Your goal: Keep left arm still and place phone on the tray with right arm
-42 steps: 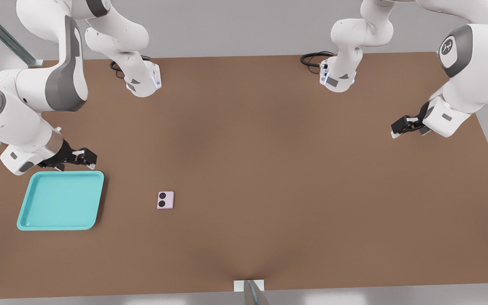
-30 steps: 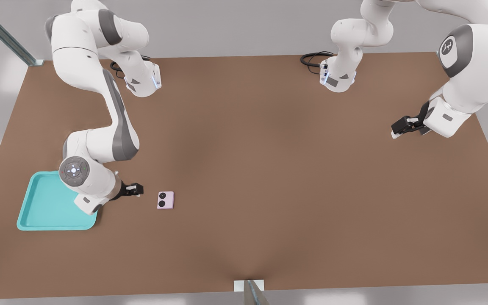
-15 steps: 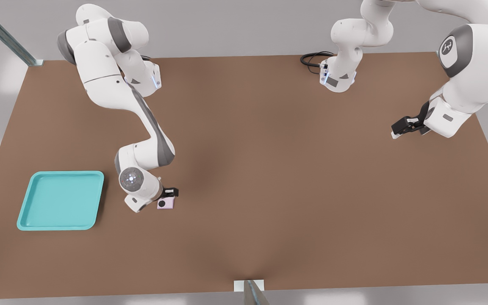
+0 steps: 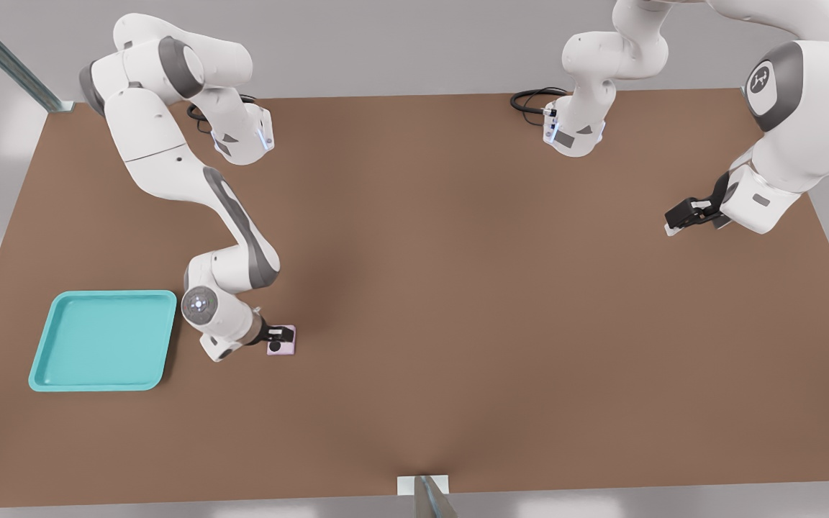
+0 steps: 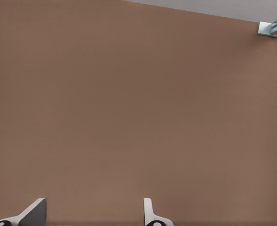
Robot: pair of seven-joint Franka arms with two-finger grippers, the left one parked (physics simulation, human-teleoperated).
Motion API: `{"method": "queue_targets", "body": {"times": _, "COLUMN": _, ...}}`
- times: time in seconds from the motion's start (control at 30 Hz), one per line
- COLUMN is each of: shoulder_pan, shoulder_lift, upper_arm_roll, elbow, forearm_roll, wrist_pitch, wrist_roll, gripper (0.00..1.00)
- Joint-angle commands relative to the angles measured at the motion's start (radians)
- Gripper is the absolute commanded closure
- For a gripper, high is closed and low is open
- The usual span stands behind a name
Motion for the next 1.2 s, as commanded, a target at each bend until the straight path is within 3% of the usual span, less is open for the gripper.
{"method": "queue_targets", "body": {"times": 0.0, "shoulder_pan": -0.001, "shoulder_lift": -0.001, "upper_arm_roll": 0.001, "elbow": -0.016, "forearm_roll": 0.001, "wrist_pitch": 0.093, "wrist_roll": -0.111, "gripper": 0.0}}
{"method": "queue_targets", "body": {"times": 0.07, "shoulder_pan": -0.001, "shoulder_lift": 0.006, "upper_arm_roll": 0.001, "elbow": -0.012, "forearm_roll": 0.001, "wrist_pitch": 0.107, "wrist_roll": -0.222, "gripper": 0.0}}
{"method": "queue_targets", "body": {"times": 0.3, "shoulder_pan": -0.001, "shoulder_lift": 0.019, "upper_arm_roll": 0.011, "elbow": -0.006, "forearm_roll": 0.0, "wrist_pitch": 0.122, "wrist_roll": -0.294, "gripper": 0.0}}
{"method": "queue_targets", "body": {"times": 0.7, "shoulder_pan": 0.006, "shoulder_lift": 0.092, "upper_arm_roll": 0.011, "elbow": -0.01, "forearm_roll": -0.002, "wrist_pitch": 0.19, "wrist_roll": -0.297, "gripper": 0.0}}
{"method": "queue_targets", "body": {"times": 1.17, "shoulder_pan": -0.021, "shoulder_lift": 0.087, "upper_arm_roll": 0.011, "elbow": -0.018, "forearm_roll": -0.004, "wrist_pitch": 0.216, "wrist_roll": -0.298, "gripper": 0.0}}
